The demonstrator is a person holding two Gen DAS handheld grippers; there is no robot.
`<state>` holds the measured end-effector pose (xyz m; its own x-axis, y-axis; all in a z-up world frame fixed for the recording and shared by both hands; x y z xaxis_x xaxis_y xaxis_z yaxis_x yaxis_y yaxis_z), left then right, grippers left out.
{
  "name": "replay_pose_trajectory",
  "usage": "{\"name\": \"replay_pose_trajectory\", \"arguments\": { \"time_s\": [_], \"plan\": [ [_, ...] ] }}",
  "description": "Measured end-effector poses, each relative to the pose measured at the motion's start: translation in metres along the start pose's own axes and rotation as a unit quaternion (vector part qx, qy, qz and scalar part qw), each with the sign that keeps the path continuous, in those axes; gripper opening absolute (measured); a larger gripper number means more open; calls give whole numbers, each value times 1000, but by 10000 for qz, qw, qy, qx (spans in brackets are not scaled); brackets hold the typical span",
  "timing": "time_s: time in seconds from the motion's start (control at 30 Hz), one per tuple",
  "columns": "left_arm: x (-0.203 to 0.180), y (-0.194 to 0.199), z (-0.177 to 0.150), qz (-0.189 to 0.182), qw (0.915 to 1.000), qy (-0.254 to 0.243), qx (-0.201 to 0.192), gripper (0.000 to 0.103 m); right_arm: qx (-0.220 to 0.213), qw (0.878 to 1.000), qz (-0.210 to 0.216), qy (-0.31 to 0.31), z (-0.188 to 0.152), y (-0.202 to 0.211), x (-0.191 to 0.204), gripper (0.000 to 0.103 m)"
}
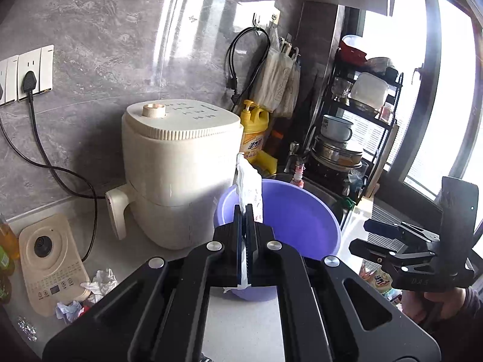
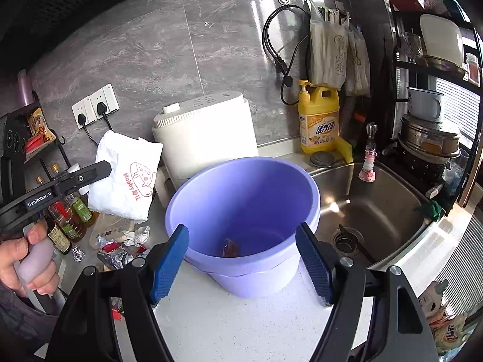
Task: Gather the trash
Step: 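Carry the brown paper with the right gripper into the lavender bucket and release, then grasp the red wrapper with the left gripper while the right gripper reaches the foil packet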
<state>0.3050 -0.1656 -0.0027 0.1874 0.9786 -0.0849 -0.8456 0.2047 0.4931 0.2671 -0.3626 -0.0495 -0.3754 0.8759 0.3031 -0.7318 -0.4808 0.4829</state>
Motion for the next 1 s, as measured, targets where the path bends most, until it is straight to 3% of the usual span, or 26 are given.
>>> {"name": "replay_pose_trajectory", "arguments": {
  "time_s": [0.4, 0.43, 0.5, 0.57, 0.67, 0.8, 1.0],
  "plan": [
    [-52, -47, 5, -567, 9980, -197, 208, 6, -9, 9994, -224, -250, -10, 11, -27, 75],
    [-55, -50, 5, -607, 9976, -194, 263, 11, -10, 9994, -230, -253, -10, 12, -28, 75],
    [-54, -50, 5, -451, 9986, -128, 237, 68, -22, 9994, -228, -254, -9, 12, -30, 75],
    [-48, -42, 6, -384, 9993, -39, 26, 73, -50, 9994, -217, -265, -7, 11, -31, 80],
    [-35, -34, 1, -154, 9998, -73, 83, 80, -107, 9995, -157, -258, -6, 7, -28, 88],
    [-6, -17, -8, 209, 9997, 25, 151, 89, -52, 9998, 5, -195, -4, -5, -14, 91],
    [35, 21, -23, 778, 9967, 175, 136, 93, -65, 9996, 262, 17, 4, -16, 19, 95]
  ]
}}
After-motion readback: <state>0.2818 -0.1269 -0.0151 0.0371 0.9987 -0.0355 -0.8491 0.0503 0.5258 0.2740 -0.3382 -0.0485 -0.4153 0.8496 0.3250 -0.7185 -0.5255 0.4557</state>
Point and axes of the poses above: each gripper's, at about its wrist camera, not at the fingertips, and y roughly against the way its jaws point, x to its left, z to its top, the point moved 6 cm from there along -y, roughly the way its jaws point, and after that the axes turned 13 degrees about z, right-handed, at the moved point
